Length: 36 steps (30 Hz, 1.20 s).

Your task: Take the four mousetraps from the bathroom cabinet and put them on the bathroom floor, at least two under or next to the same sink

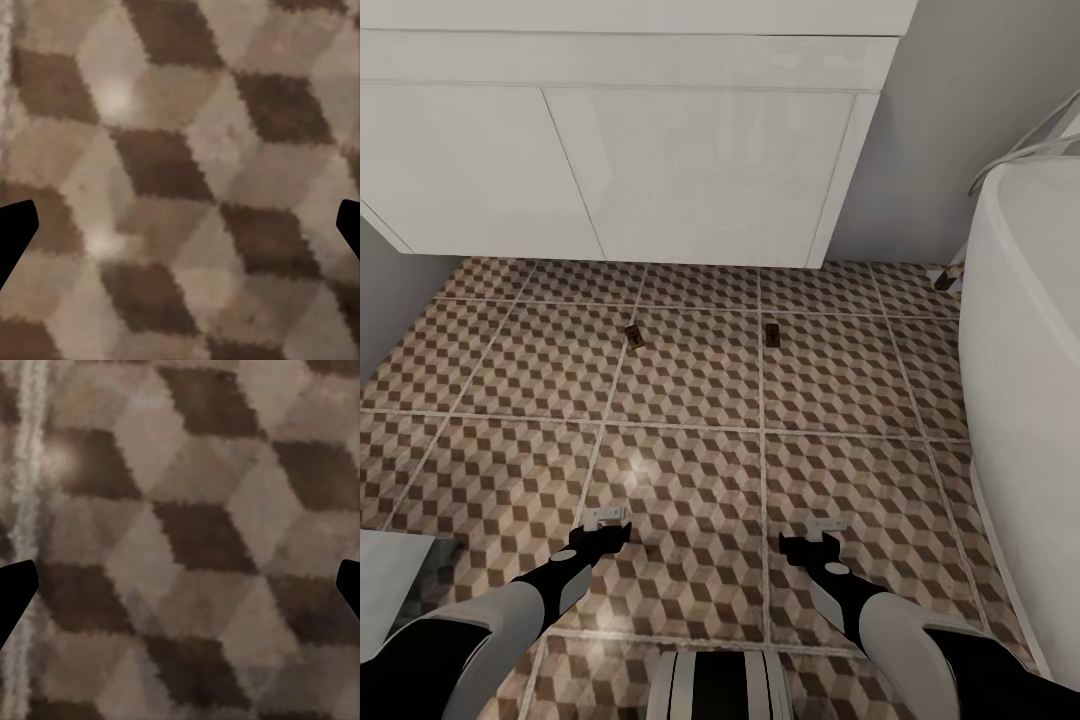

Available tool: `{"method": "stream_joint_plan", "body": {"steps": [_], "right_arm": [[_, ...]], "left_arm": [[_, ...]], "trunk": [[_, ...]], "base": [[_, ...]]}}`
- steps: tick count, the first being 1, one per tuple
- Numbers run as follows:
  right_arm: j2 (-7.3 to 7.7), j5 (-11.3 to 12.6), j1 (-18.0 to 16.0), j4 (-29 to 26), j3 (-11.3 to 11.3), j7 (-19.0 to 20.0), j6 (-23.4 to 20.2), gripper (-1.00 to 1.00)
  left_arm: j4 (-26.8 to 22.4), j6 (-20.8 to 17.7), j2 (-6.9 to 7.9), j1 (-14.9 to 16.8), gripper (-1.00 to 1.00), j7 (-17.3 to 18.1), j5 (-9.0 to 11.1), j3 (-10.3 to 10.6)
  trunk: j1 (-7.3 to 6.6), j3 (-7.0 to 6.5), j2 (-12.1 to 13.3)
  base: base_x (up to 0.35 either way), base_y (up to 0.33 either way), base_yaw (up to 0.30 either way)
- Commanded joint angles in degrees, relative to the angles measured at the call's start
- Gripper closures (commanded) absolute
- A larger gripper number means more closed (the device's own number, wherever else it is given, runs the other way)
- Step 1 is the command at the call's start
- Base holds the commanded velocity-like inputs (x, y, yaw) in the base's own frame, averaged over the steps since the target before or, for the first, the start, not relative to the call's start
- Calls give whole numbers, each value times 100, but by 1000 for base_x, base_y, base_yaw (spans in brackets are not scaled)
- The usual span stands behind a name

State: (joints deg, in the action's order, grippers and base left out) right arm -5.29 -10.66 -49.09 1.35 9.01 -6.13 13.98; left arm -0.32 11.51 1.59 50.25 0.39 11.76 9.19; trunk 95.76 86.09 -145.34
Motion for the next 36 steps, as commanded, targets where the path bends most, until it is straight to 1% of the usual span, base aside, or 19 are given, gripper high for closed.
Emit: {"method": "stream_joint_plan", "body": {"steps": [1, 13, 36], "right_arm": [[0, -60, -5, 14, 47, -28, 25, -100], [2, -59, -5, 14, 48, -28, 24, -100], [2, -61, -5, 14, 48, -28, 25, -100]], "left_arm": [[5, 18, 0, 3, -100, 4, 55, 49], [5, 22, -1, 4, -100, 2, 54, 50], [5, 13, -1, 3, -100, 3, 56, 48]], "trunk": [[-1, 3, -1], [-1, 3, -1], [-60, -506, 29]], "base": [[0, 0, 0], [0, 0, 0], [0, 0, 0]]}}
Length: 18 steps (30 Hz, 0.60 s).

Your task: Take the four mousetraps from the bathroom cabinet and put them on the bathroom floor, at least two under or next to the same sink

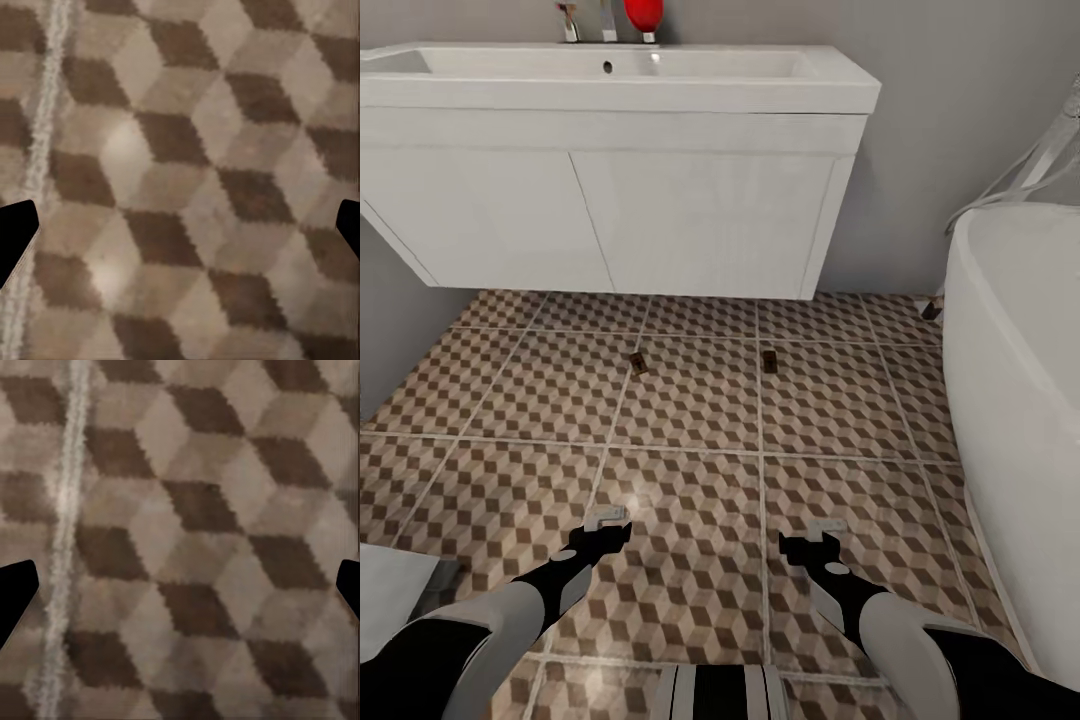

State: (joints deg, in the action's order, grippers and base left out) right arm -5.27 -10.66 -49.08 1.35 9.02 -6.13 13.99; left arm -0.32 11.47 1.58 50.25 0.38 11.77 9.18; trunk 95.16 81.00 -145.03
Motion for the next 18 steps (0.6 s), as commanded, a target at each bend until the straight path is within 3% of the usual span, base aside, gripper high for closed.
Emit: {"method": "stream_joint_plan", "body": {"steps": [1, 18], "right_arm": [[-1, -60, -5, 15, 47, -28, 25, -100], [-4, -67, -5, 15, 39, -28, 25, -100]], "left_arm": [[6, 17, 0, 3, -100, 3, 56, 49], [6, 18, 9, 3, -100, 5, 68, 49]], "trunk": [[-3, -19, 0], [-47, -396, 23]], "base": [[0, 0, 0], [0, 0, 0]]}}
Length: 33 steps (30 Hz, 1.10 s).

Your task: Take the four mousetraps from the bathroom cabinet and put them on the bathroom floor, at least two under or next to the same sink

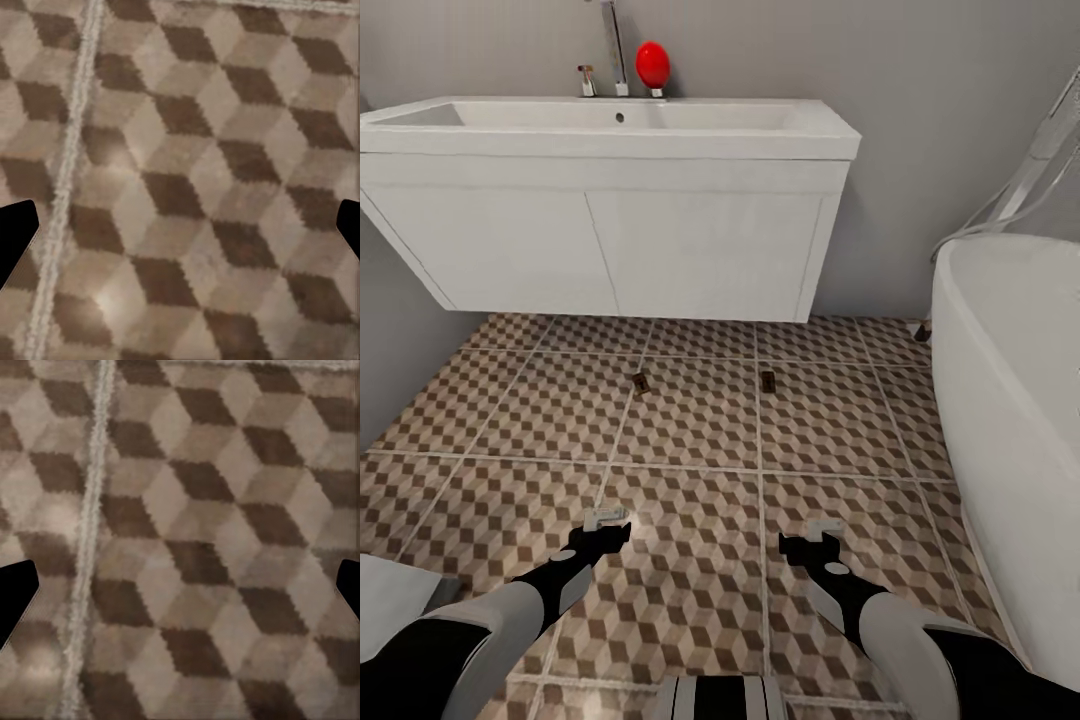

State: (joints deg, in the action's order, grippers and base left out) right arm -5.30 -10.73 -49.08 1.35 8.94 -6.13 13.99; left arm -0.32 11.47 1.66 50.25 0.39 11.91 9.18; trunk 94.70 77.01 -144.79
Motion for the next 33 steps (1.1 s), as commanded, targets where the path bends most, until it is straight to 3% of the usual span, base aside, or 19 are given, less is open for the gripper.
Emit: {"method": "stream_joint_plan", "body": {"steps": [1, 33], "right_arm": [[0, -60, -6, 15, 47, -28, 25, -100], [-4, -61, -6, 15, 46, -28, 25, -100]], "left_arm": [[6, 19, 0, 3, -100, 4, 55, 49], [6, 56, 2, 2, -100, 5, 48, 49]], "trunk": [[-3, -19, 0], [-86, -728, 43]], "base": [[0, 0, 0], [0, 0, 0]]}}
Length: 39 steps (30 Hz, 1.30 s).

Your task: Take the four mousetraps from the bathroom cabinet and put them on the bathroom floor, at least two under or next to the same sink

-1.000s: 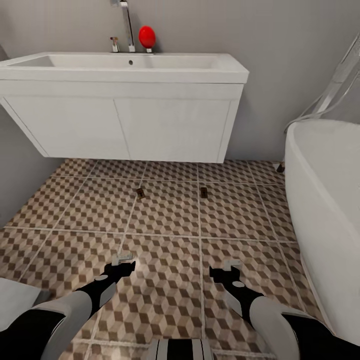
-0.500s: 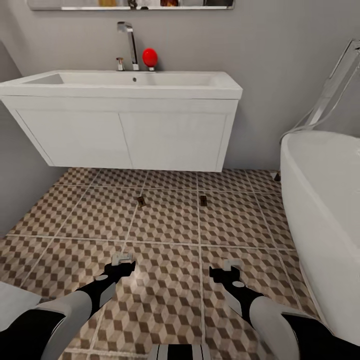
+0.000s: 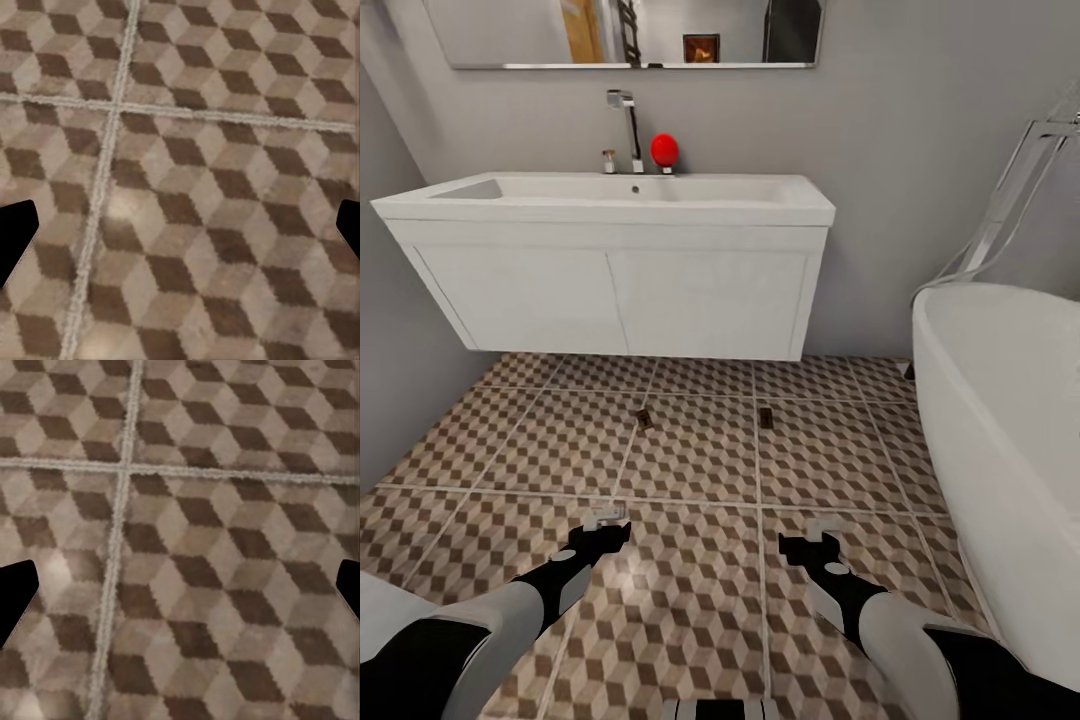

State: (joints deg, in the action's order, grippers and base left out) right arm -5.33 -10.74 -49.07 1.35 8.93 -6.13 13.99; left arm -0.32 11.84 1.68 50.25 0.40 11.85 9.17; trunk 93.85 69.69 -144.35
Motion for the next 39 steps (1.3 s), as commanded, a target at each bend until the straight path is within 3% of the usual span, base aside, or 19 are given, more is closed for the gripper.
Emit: {"method": "stream_joint_plan", "body": {"steps": [1, 39], "right_arm": [[1, -60, -6, 15, 47, -28, 25, -100], [6, -60, -6, 15, 48, -28, 25, -100]], "left_arm": [[6, 18, 2, 3, -100, 4, 56, 49], [6, 20, 20, 3, -100, 4, 63, 49]], "trunk": [[-3, -18, 0], [-101, -860, 51]], "base": [[0, 0, 0], [0, 0, 0]]}}
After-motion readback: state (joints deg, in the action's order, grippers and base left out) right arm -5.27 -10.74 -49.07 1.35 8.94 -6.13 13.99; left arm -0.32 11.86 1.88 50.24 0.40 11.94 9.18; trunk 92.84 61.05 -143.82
